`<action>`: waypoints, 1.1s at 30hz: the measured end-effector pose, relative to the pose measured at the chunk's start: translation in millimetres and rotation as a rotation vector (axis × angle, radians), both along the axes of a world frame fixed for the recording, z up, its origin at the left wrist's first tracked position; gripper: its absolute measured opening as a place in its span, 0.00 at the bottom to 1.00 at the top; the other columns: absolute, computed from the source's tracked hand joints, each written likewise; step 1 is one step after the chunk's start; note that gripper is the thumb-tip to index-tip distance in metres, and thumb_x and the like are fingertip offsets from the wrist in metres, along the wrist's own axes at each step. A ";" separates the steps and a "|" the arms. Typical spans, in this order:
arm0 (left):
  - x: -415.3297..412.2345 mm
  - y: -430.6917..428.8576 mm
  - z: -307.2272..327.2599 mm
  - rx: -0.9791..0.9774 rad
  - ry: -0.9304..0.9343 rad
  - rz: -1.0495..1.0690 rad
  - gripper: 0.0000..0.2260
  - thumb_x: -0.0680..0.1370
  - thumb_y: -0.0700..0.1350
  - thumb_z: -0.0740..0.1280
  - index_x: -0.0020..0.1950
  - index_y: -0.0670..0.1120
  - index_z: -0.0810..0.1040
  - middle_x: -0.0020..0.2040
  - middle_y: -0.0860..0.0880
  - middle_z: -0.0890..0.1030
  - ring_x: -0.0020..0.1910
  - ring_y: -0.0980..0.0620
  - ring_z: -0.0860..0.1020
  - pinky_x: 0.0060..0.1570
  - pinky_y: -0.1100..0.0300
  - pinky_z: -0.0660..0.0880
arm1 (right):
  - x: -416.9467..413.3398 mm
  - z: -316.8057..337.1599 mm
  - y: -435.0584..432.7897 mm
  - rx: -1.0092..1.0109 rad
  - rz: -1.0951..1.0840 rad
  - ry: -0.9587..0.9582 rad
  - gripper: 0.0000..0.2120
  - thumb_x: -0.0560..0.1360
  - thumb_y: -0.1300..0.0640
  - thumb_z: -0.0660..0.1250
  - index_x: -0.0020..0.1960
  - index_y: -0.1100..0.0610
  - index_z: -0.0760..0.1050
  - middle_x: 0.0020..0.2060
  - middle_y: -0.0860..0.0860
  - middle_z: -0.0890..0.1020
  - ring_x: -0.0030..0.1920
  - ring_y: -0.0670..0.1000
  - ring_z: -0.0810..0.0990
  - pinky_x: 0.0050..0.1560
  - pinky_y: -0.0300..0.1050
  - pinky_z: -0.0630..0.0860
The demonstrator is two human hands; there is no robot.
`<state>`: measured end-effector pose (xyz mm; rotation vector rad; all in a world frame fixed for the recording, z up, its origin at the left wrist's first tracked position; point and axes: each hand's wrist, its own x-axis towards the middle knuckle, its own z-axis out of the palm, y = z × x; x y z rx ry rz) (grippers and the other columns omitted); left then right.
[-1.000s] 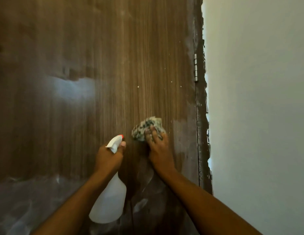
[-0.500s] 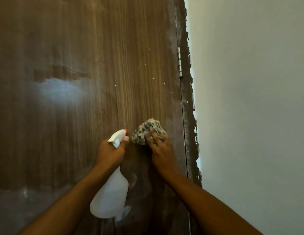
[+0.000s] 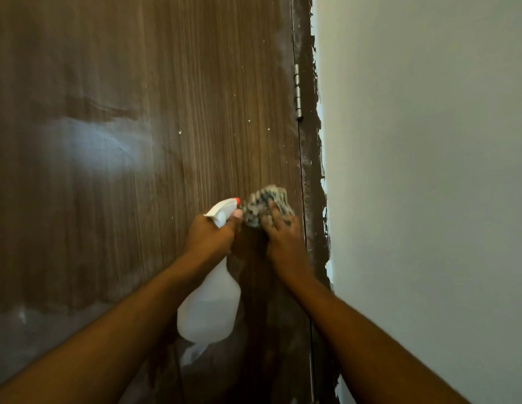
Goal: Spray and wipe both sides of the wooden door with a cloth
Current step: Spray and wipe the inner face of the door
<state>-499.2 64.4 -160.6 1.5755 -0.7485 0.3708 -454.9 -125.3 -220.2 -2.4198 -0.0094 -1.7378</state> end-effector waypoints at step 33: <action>-6.4 8.9 -189.2 0.066 0.336 0.119 0.19 0.75 0.55 0.68 0.61 0.46 0.78 0.54 0.47 0.81 0.56 0.48 0.79 0.59 0.51 0.74 | -25.8 -204.7 -15.1 0.360 -0.119 0.224 0.31 0.78 0.69 0.60 0.78 0.50 0.61 0.77 0.54 0.63 0.73 0.63 0.62 0.70 0.63 0.69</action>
